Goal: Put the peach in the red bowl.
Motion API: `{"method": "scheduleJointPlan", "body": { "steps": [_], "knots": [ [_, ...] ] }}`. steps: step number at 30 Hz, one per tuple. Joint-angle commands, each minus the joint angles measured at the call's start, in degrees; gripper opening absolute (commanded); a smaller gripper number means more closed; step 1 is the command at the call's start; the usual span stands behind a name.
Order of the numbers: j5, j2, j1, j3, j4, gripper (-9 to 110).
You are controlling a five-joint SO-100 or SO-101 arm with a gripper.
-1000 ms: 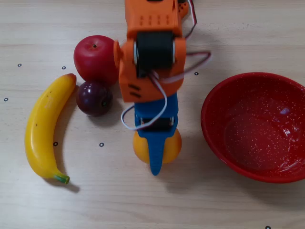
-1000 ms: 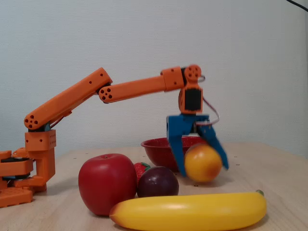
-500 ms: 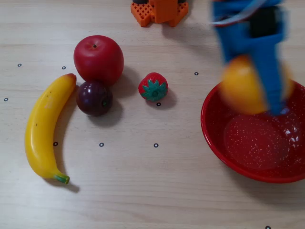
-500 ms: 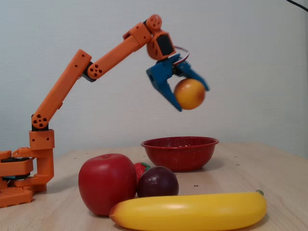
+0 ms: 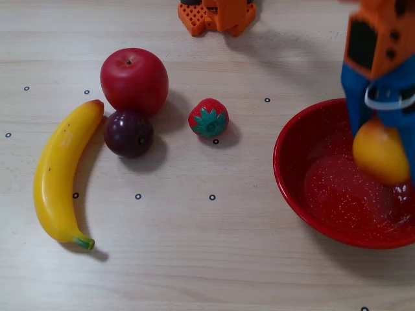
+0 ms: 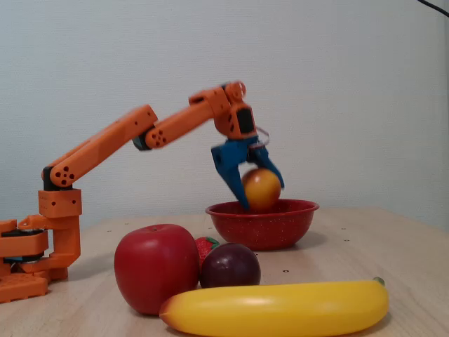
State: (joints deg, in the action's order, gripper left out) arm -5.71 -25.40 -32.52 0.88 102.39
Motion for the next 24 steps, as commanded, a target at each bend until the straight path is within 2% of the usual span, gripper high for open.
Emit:
{"method": "scheduleJointPlan", "body": {
  "steps": [1,2,3,7,19,24],
  "knots": [
    [1.85,-2.90,2.11,6.94,5.89,20],
    [1.76,-2.20,2.46,7.21,5.89,22],
    [0.97,-0.97,3.52,7.56,6.15,31],
    [0.26,-0.97,4.22,7.21,6.33,38],
    [-0.09,-3.78,6.15,5.36,6.59,49],
    [0.18,-7.56,6.77,2.99,5.89,49]
  ]
}}
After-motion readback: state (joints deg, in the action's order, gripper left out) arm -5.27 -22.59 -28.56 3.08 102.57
